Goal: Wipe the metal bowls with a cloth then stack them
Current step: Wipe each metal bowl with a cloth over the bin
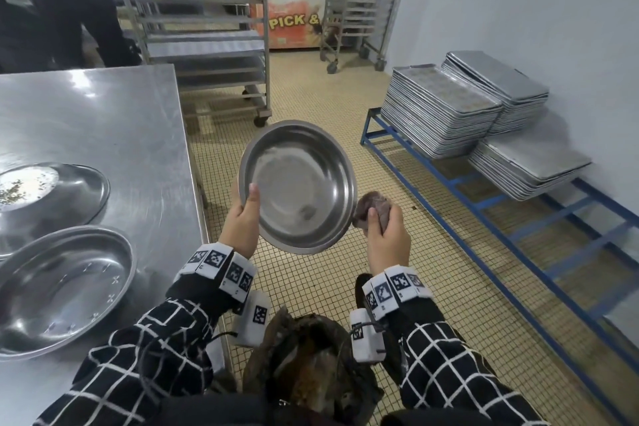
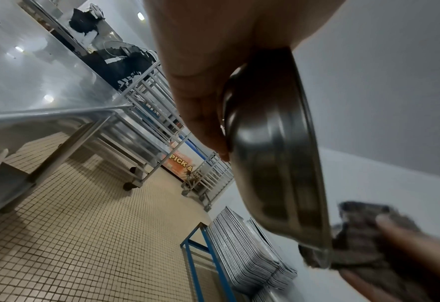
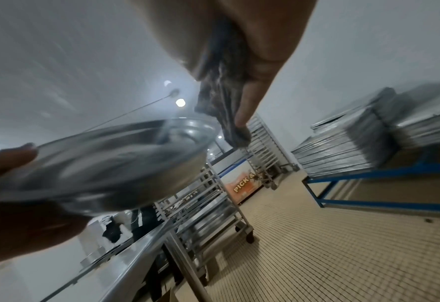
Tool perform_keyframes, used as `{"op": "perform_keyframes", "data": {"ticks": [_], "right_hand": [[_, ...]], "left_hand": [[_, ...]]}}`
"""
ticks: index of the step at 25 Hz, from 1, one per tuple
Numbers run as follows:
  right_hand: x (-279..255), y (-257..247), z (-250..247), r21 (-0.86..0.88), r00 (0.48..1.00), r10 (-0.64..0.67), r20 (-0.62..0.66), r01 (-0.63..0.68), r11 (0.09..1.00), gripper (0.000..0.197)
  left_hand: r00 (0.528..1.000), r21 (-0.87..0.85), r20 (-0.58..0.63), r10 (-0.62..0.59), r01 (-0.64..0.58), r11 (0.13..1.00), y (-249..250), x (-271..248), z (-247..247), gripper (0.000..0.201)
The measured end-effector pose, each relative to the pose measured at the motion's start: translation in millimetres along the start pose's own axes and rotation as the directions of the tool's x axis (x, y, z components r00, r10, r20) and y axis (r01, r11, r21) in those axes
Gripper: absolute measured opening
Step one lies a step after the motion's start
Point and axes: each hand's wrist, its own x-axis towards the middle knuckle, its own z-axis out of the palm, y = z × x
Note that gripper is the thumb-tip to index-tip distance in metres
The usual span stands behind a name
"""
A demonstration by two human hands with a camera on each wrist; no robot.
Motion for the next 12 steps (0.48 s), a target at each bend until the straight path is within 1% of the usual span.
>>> {"op": "perform_keyframes", "data": {"ticks": [1,2,3,4,5,6,7,8,9,10,11,12], "right_hand": [[-5.5,-4.1,1.2,0.001,0.999,-0.044,0.022,0.044,0.999,0.026],[-11.6,-9.6,4.5,0.0,0.992,-0.085,0.088,0.085,0.996,0.026],[-18.9,-15.9,10.3,-0.008,0.975,-0.129,0.183,0.133,0.991,0.027],[-27.3,-20.9,19.1,-0.014,0.941,-0.179,0.288,0.191,0.981,0.029],[-36.0,-23.9,29.6,0.007,0.891,-0.234,0.389,0.252,0.968,0.031],[-44.9,-25.7,39.6,0.046,0.83,-0.29,0.476,0.306,0.951,0.034],[-53.9,-24.5,47.4,0.083,0.769,-0.337,0.544,0.351,0.933,0.038],[-60.3,-20.8,52.5,0.084,0.721,-0.372,0.584,0.403,0.912,0.042],[-61.5,-14.1,53.3,0.048,0.69,-0.389,0.611,0.459,0.887,0.045],[-57.9,-7.4,49.4,-0.029,0.662,-0.393,0.638,0.531,0.847,0.047],[-51.0,-0.5,43.7,-0.133,0.635,-0.388,0.669,0.615,0.778,0.048],[-42.7,6.1,37.3,-0.238,0.609,-0.367,0.703,0.688,0.686,0.05]], "left_hand": [[1.0,0.034,0.013,0.003,-0.003,0.999,-3.7,0.7,0.3,0.056],[1.0,0.053,0.028,0.0,-0.001,0.999,-6.8,0.9,1.2,0.059],[0.999,0.058,0.045,-0.003,0.0,0.998,-10.1,1.3,2.3,0.062],[0.998,0.052,0.069,-0.007,0.003,0.999,-11.7,1.4,4.1,0.067],[0.996,0.034,0.088,0.001,-0.004,0.999,-13.2,2.4,5.9,0.074],[0.995,0.006,0.103,0.018,-0.019,1.0,-13.8,3.7,7.4,0.083],[0.994,-0.016,0.107,0.028,-0.026,1.0,-14.8,6.8,7.9,0.088],[0.994,-0.031,0.105,0.032,-0.029,0.999,-13.2,8.4,8.0,0.085],[0.994,-0.042,0.099,0.041,-0.037,0.998,-12.7,11.1,6.6,0.075],[0.995,-0.041,0.09,0.043,-0.04,0.998,-11.0,13.7,4.1,0.065],[0.996,-0.034,0.075,0.043,-0.04,0.999,-9.2,15.8,1.0,0.06],[0.997,-0.017,0.058,0.042,-0.041,0.999,-6.1,15.9,-1.3,0.057]]}}
